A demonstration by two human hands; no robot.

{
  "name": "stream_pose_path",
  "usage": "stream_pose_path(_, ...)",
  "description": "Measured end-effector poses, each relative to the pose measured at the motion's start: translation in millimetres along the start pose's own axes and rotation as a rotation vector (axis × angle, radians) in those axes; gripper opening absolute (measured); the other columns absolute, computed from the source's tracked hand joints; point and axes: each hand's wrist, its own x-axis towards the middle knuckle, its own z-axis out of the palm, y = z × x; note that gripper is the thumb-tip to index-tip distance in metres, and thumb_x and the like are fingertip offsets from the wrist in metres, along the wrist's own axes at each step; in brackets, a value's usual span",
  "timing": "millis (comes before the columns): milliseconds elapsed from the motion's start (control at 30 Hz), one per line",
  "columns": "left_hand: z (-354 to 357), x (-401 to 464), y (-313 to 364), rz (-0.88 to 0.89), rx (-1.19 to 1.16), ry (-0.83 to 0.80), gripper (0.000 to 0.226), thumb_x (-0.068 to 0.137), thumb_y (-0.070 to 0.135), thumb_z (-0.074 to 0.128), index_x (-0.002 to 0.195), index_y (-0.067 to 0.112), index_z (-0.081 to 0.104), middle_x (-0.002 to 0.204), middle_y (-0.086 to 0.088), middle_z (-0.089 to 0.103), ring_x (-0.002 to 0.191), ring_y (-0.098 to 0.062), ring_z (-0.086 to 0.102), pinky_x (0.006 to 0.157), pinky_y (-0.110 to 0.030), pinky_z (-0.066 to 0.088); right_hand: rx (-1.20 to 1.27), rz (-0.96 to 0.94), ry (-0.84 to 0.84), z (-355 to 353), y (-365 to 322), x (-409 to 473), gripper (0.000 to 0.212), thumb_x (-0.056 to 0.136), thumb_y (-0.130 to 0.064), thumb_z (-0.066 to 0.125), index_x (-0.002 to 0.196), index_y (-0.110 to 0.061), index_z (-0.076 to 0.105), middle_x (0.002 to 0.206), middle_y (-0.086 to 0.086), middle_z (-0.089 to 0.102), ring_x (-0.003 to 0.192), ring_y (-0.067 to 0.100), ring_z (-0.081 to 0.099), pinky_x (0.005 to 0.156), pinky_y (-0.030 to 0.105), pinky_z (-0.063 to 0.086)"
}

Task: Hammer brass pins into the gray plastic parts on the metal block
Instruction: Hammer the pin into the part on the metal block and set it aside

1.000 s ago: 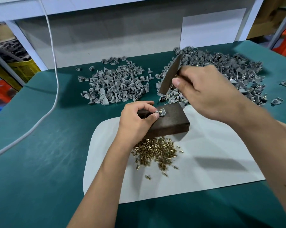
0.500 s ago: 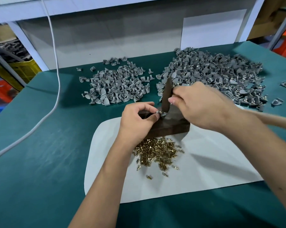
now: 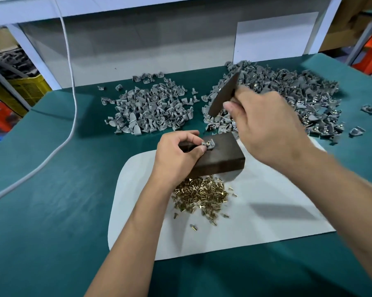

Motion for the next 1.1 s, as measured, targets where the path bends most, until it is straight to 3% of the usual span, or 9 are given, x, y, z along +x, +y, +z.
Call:
stream_pose_path(67,1,-1,1,-0.004,-0.019,-0.006,0.012,0.084,0.010,0.082,0.079,0.020,0.077,0.117,0.007,0.073,0.098,-0.003,0.071,0.097,-0.030,0.054,-0.030,0.005,-0.155,11,-7,-7,0.028,0.108,-0.041,0.038,0.111,-0.020,0.056,0.078,0.006,0.061,0.069,0.032,0.058,0.062,0.038,0.045)
stream_pose_path(167,1,-2,3,-0.010,-0.028,-0.002,0.016,0.084,0.008,0.082,0.076,0.021,0.076,0.117,0.005,0.073,0.100,-0.004,0.071,0.101,-0.035,0.054,-0.128,0.044,-0.282,8,-3,-2,0.025,0.107,-0.044,0.037,0.101,-0.026,0.052,0.073,0.000,0.047,0.071,0.032,0.048,0.065,0.038,0.039)
stream_pose_path(333,0,-1,1,-0.018,-0.017,0.003,0.013,0.084,0.012,0.082,0.078,0.022,0.077,0.117,0.010,0.073,0.103,-0.003,0.070,0.102,-0.033,0.053,0.051,0.003,0.048,3,-1,-3,0.029,0.106,-0.042,0.037,0.108,-0.020,0.056,0.071,0.008,0.058,0.061,0.034,0.054,0.058,0.038,0.044)
stream_pose_path(500,-1,-2,3,0.000,-0.003,-0.003,0.016,0.084,0.011,0.082,0.078,0.024,0.076,0.119,0.005,0.073,0.105,-0.005,0.070,0.099,-0.029,0.053,-0.098,0.082,-0.286,9,0,-7,0.023,0.106,-0.045,0.039,0.099,-0.027,0.052,0.080,0.006,0.058,0.074,0.034,0.053,0.067,0.040,0.045)
stream_pose_path(567,-1,-1,2,-0.009,0.008,-0.003,0.014,0.084,0.013,0.082,0.078,0.024,0.077,0.119,0.008,0.073,0.105,-0.004,0.069,0.099,-0.026,0.051,-0.125,0.045,-0.182,1,4,-2,0.023,0.105,-0.047,0.040,0.097,-0.030,0.053,0.070,-0.001,0.047,0.066,0.032,0.048,0.062,0.037,0.040)
stream_pose_path(667,0,-1,1,-0.012,0.013,0.006,0.011,0.084,0.014,0.082,0.079,0.022,0.078,0.117,0.011,0.073,0.102,0.000,0.069,0.095,-0.021,0.051,0.043,0.044,0.008,3,-3,-2,0.026,0.107,-0.042,0.042,0.105,-0.020,0.056,0.070,0.005,0.056,0.060,0.033,0.053,0.057,0.038,0.044)
stream_pose_path(800,0,-3,2,-0.006,-0.007,0.002,0.016,0.084,0.010,0.082,0.076,0.022,0.076,0.117,0.006,0.073,0.100,0.000,0.070,0.096,-0.026,0.053,-0.088,0.119,-0.354,7,-8,-2,0.025,0.107,-0.043,0.039,0.098,-0.024,0.052,0.087,0.010,0.061,0.076,0.035,0.054,0.070,0.042,0.049)
stream_pose_path(967,0,-1,2,-0.012,0.006,0.009,0.012,0.084,0.013,0.082,0.078,0.021,0.077,0.118,0.011,0.073,0.102,-0.001,0.069,0.100,-0.030,0.053,-0.030,0.051,-0.050,-3,-5,2,0.030,0.107,-0.043,0.038,0.109,-0.020,0.057,0.075,0.007,0.058,0.065,0.033,0.053,0.060,0.039,0.045)
stream_pose_path(1100,0,-3,4,-0.004,0.003,-0.001,0.015,0.084,0.008,0.081,0.077,0.021,0.075,0.118,0.005,0.073,0.101,-0.005,0.071,0.099,-0.031,0.054,-0.090,0.107,-0.365,9,-13,-7,0.031,0.109,-0.042,0.034,0.107,-0.018,0.053,0.090,0.010,0.061,0.077,0.035,0.056,0.070,0.043,0.050)
